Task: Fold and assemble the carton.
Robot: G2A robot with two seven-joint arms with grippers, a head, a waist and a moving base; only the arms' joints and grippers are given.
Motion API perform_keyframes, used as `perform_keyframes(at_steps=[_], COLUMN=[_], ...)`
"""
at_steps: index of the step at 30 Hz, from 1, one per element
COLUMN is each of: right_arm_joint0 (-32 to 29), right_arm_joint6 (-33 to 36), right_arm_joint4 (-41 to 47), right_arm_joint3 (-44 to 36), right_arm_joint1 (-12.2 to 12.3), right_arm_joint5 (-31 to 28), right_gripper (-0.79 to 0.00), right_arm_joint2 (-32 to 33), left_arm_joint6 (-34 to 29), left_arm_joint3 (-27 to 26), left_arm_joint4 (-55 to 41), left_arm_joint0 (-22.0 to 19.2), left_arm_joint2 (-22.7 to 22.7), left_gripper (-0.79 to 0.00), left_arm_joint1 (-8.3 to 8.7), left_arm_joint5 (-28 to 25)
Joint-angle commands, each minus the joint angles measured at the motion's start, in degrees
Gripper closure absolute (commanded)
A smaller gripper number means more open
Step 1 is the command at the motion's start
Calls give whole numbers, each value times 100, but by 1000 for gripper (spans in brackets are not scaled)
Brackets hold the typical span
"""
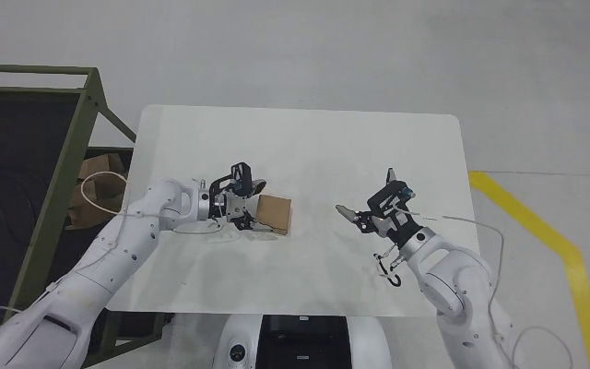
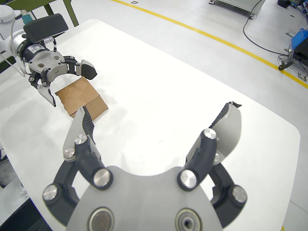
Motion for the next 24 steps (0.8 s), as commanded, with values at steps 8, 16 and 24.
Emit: perform_keyframes(at_steps=[8,16,24], right_arm_joint0=[-44,-172,-91], right_arm_joint6=[-428,-958,-835], right_arm_joint4=[-56,-41,261], right_arm_joint3=[-18,40,178], right_arm_joint1=[-5,-49,-83], right_arm_joint5=[346,1291,1674], right_gripper=[-785,-785,-785], right_arm_joint2=[42,-14,-91], left_arm_joint6=[714,1391,1971], left_arm_joint3=[-183,-431,-1090], left_arm_joint4=[-891,-1483,-1903], left_arm_joint0=[303,1042,2001], left_arm_joint2=[-396,-1120,-1712], left_gripper=[-785,-785,-785], left_arm_joint1=[284,409,383], left_arm_joint5=[0,724,3020])
